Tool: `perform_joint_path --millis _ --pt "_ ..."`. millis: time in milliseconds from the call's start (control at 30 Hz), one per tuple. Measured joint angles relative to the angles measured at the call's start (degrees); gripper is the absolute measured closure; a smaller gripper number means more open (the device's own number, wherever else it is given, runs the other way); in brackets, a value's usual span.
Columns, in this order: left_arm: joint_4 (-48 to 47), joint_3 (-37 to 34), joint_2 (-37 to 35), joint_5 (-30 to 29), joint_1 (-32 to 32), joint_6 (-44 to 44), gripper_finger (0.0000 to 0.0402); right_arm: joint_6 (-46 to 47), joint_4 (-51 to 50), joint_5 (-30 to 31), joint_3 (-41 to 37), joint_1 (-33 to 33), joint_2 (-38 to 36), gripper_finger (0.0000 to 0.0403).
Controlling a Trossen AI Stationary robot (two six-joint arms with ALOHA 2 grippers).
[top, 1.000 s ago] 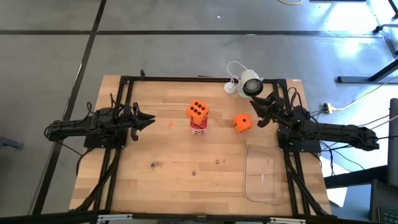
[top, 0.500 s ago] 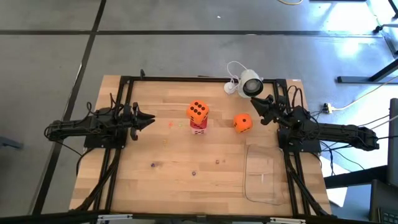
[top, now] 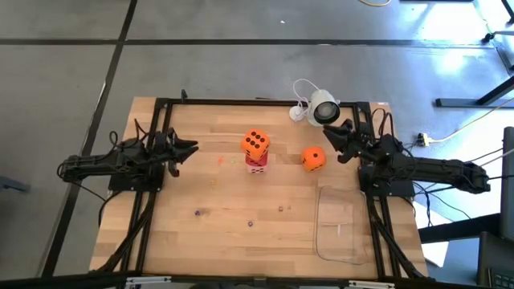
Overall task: Pick & Place Dice
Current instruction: Put the left large orange die into the transparent container
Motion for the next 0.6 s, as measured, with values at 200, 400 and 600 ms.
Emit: perform_joint_path --millis 200,400,600 --pt "4.0 0.1 2.1 0.5 0.0 -0.2 0.0309 -6.0 -0.8 -5.0 6.5 0.0 7.0 0.0273" --pt "6.2 0.3 8.2 -2.1 0.1 -0.9 0.0309 -15.6 -2.3 -5.0 12.2 0.0 16.8 0.0273" --pt "17.0 0.3 15.4 -4.7 2.8 3.0 0.0280 -18.4 -3.0 -4.8 18.1 0.0 26.7 0.0273"
